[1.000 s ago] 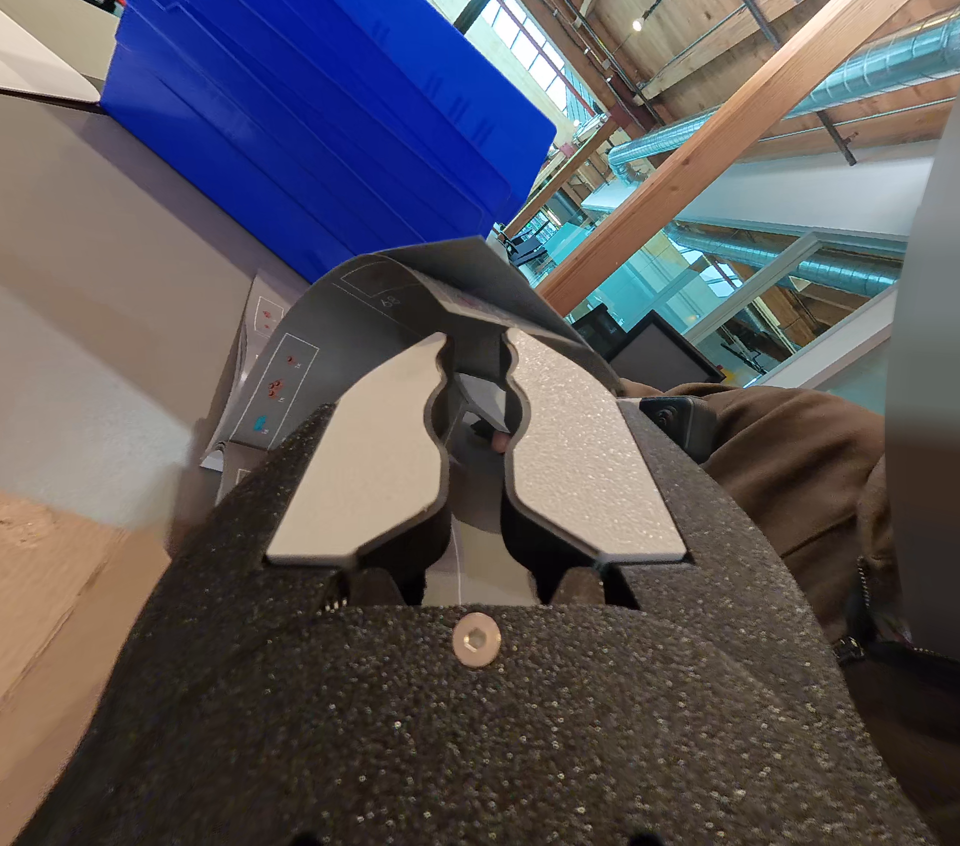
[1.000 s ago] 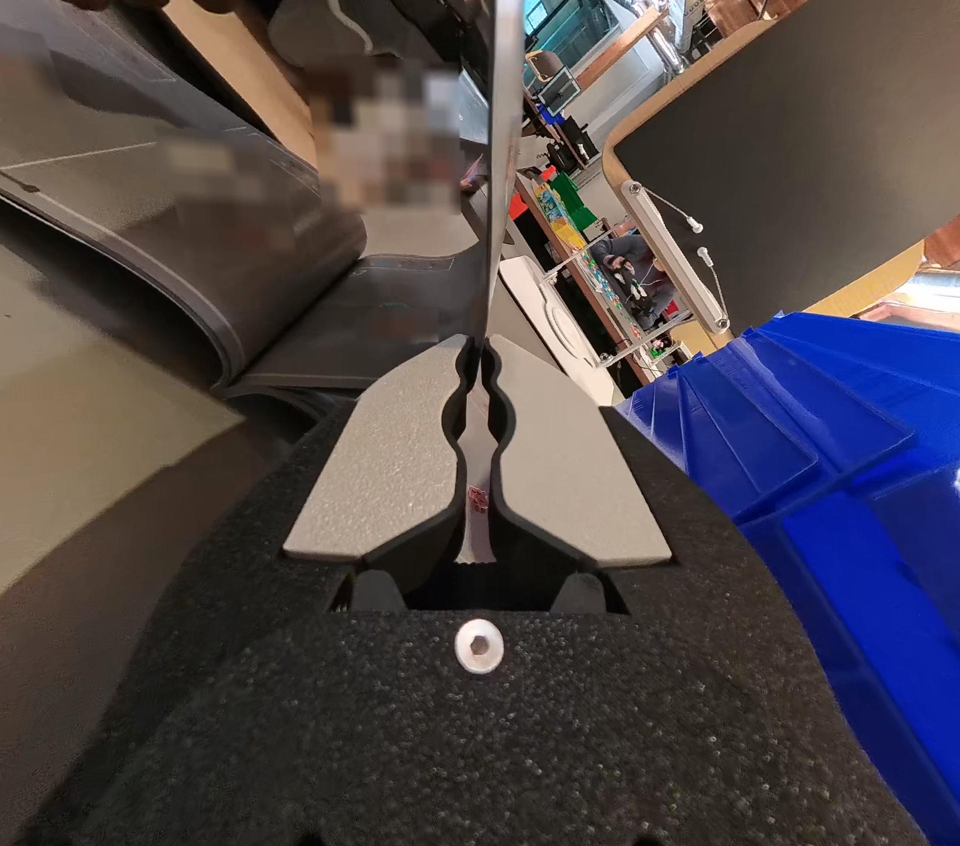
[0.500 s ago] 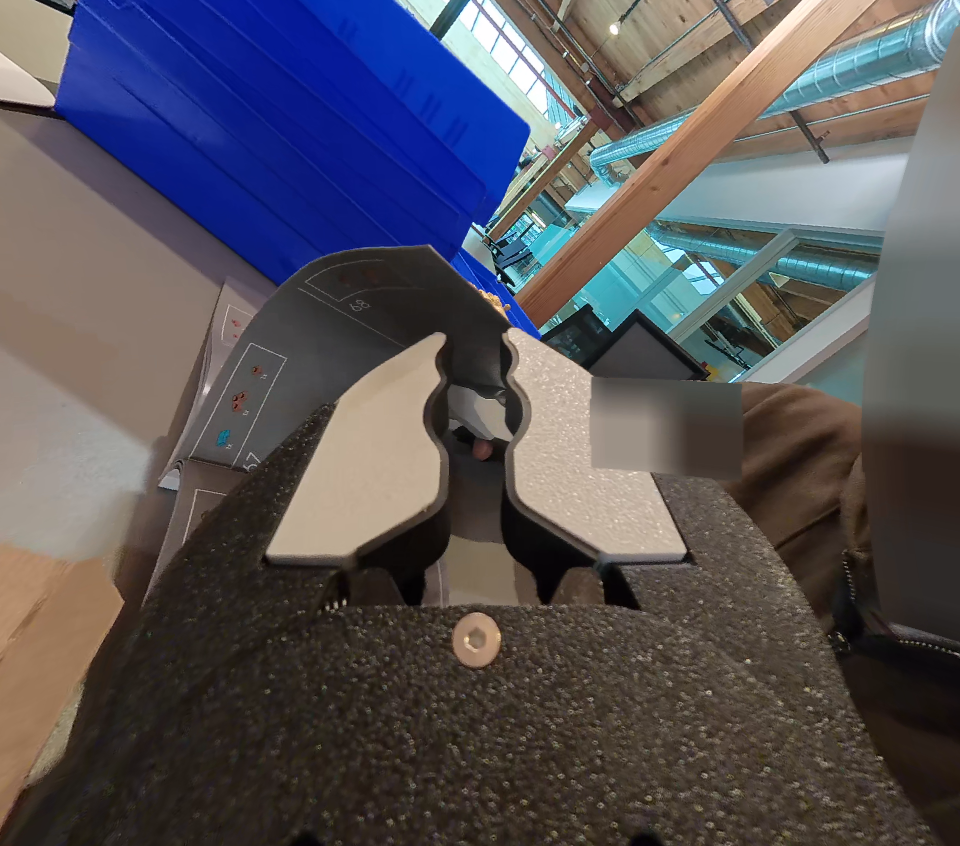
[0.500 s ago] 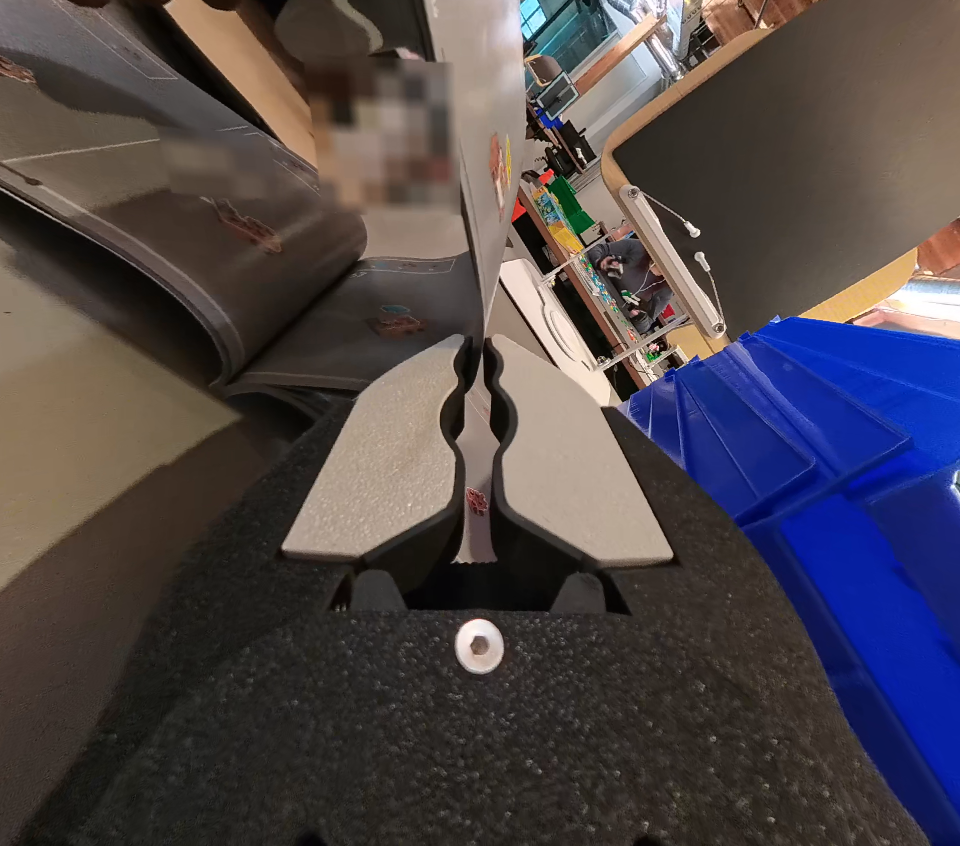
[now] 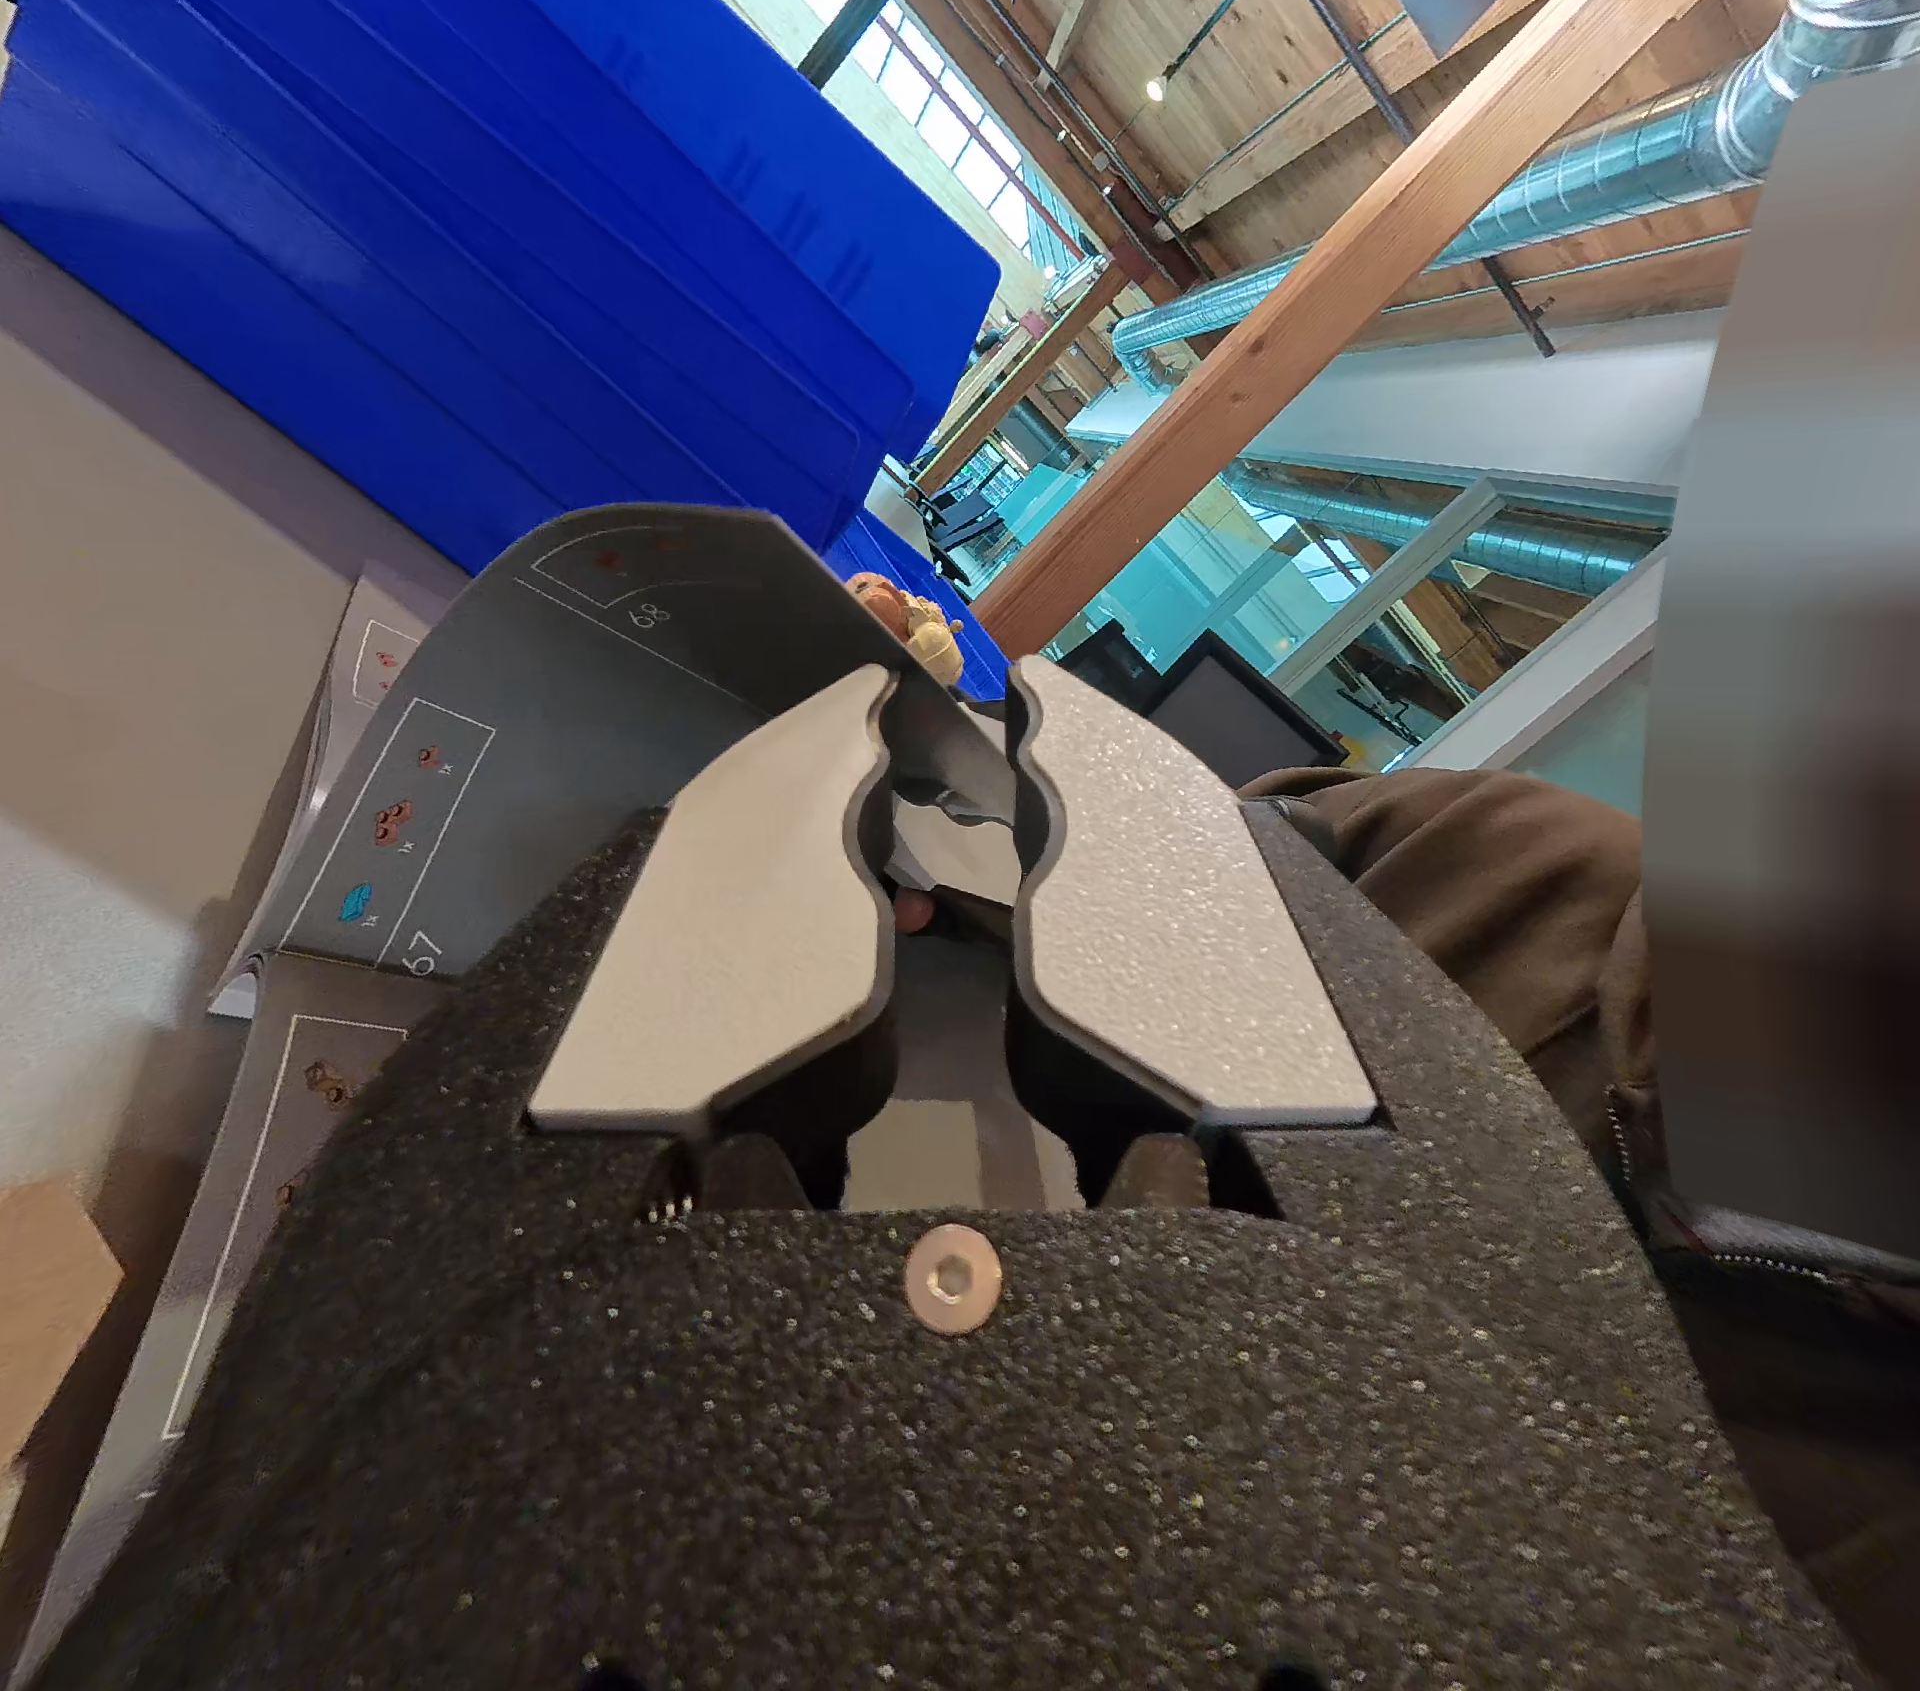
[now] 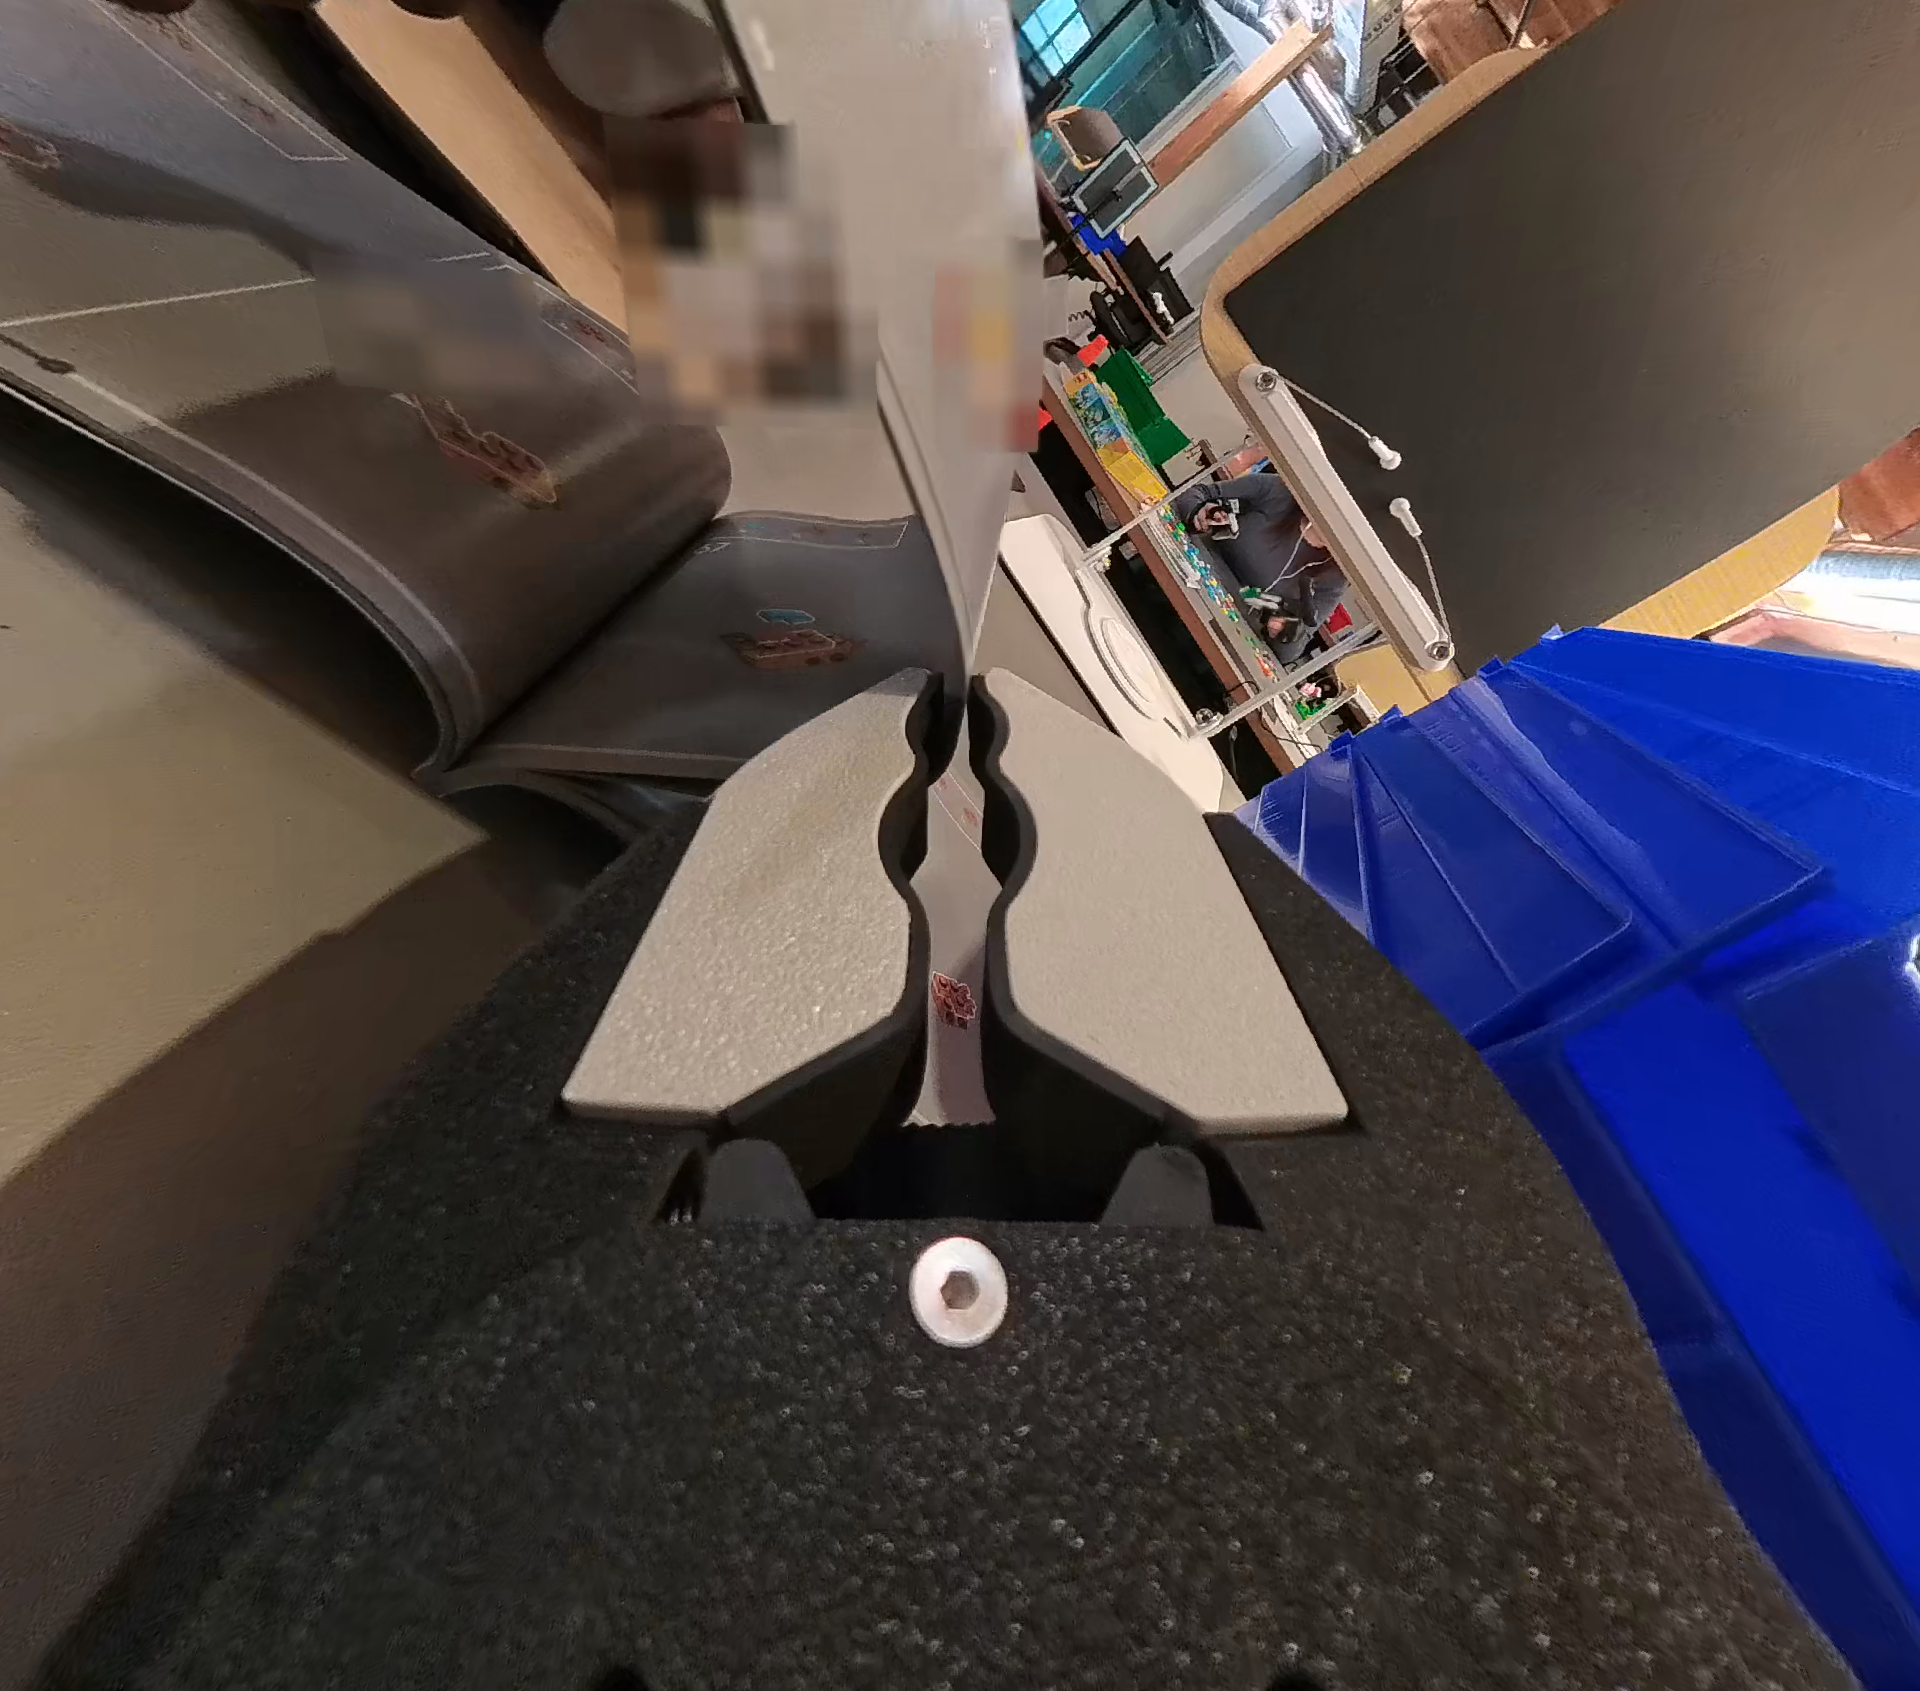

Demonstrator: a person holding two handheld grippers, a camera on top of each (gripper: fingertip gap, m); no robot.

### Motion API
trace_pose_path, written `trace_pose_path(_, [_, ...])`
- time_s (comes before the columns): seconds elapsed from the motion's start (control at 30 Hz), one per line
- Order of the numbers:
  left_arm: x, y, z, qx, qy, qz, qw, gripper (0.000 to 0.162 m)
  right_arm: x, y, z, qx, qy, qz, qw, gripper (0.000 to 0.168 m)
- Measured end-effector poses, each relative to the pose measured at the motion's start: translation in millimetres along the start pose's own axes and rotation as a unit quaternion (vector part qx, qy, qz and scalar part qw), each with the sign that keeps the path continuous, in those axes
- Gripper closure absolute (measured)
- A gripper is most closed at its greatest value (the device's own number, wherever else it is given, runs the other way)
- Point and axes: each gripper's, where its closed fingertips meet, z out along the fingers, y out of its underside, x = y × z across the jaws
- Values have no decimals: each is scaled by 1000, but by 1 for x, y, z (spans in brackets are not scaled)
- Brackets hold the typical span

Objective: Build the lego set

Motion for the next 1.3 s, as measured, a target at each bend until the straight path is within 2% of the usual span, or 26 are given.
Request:
trace_pose_path(0.83, [14,15,10,-27,31,52,998,145,1,2,2,3,-18,42,999,163])
trace_pose_path(1.3, [12,22,14,-44,21,70,996,145,0,2,3,5,-21,43,999,163])
